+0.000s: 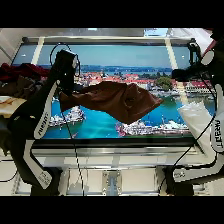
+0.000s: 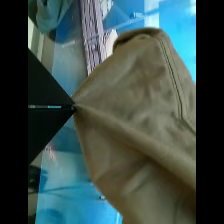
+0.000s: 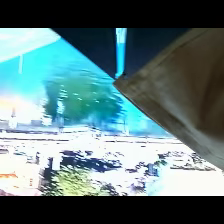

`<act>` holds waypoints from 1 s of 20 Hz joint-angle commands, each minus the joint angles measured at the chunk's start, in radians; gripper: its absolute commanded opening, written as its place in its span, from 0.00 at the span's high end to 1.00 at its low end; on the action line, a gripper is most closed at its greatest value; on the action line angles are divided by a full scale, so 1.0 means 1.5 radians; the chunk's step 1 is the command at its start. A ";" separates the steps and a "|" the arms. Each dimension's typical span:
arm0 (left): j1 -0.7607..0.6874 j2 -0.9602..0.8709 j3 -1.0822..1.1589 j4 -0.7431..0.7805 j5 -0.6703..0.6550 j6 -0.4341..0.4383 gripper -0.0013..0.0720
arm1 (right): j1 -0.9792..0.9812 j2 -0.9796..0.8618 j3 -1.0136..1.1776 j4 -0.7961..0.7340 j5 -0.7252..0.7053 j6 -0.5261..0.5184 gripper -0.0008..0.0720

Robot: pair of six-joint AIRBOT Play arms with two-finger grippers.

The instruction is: Fold the shirts.

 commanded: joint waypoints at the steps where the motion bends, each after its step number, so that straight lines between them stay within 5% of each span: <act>1: 0.002 0.001 -0.017 -0.076 0.054 -0.001 0.97 | 0.005 -0.004 -0.024 0.060 -0.018 0.001 0.43; 5: 0.002 0.001 0.025 -0.052 0.205 0.009 0.89 | 0.003 -0.025 -0.081 0.080 0.017 0.010 0.42; 8: 0.002 0.001 0.089 -0.008 0.284 0.021 0.20 | -0.015 -0.027 -0.123 0.085 0.044 0.040 0.41; 9: 0.002 0.001 0.091 0.005 0.302 0.029 0.11 | -0.027 -0.027 -0.141 0.091 0.058 0.061 0.40; 12: 0.002 0.001 0.070 -0.002 0.312 0.034 0.11 | -0.066 -0.027 -0.223 0.178 0.062 0.084 0.36; 15: 0.002 0.001 0.059 -0.028 0.317 0.034 0.11 | -0.071 -0.029 -0.307 0.280 -0.031 0.083 0.27; 20: 0.002 0.001 0.059 -0.028 0.315 0.047 0.11 | -0.049 -0.063 -0.350 0.356 -0.152 0.077 0.27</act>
